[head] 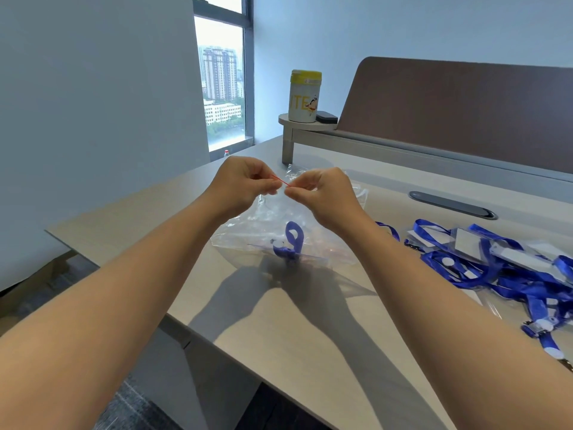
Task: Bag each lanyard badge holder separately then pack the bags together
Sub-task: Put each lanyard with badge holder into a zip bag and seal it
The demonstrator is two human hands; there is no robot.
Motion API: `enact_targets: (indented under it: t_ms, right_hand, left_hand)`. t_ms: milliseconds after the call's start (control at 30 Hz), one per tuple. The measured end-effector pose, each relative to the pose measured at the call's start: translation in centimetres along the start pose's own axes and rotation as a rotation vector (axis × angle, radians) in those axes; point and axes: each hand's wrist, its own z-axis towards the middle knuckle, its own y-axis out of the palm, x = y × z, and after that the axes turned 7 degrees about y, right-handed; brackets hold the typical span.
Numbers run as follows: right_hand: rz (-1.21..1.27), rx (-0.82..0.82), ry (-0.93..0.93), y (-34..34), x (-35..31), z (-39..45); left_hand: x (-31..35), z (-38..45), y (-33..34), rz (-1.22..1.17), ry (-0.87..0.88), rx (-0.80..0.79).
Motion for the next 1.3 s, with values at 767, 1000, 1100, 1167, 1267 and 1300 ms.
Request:
enact_targets:
  t_ms: [767,1000,1100,1167,1267,1300]
  right_hand:
    - [-0.103,-0.039,0.028,0.4,0.3,0.9]
    - [-0.156,-0.089,0.116,-1.2,3.9,-0.5]
    - [-0.185,-0.086,0.126,-2.1,5.3,-1.3]
    - [-0.171,-0.084,0.131,-2.5,6.0,-1.7]
    - [-0.156,-0.073,0.122,-3.2,6.8,-2.1]
    - [-0.157,-0.077,0.12,-3.4,7.0,-2.2]
  left_hand:
    - [-0.6,0.2,0.7,0.033,0.042,0.121]
    - [-1.8,-0.4,0.6,-0.057,-0.068,0.378]
    - [-2.0,-0.6,0.7,-0.083,-0.118,0.446]
    - [-1.9,-0.8,0.9,-0.073,-0.132,0.459]
    - [-1.9,-0.9,1.1,-0.087,-0.14,0.453]
    - [-2.0,-1.0,1.2,-0.091,-0.144,0.45]
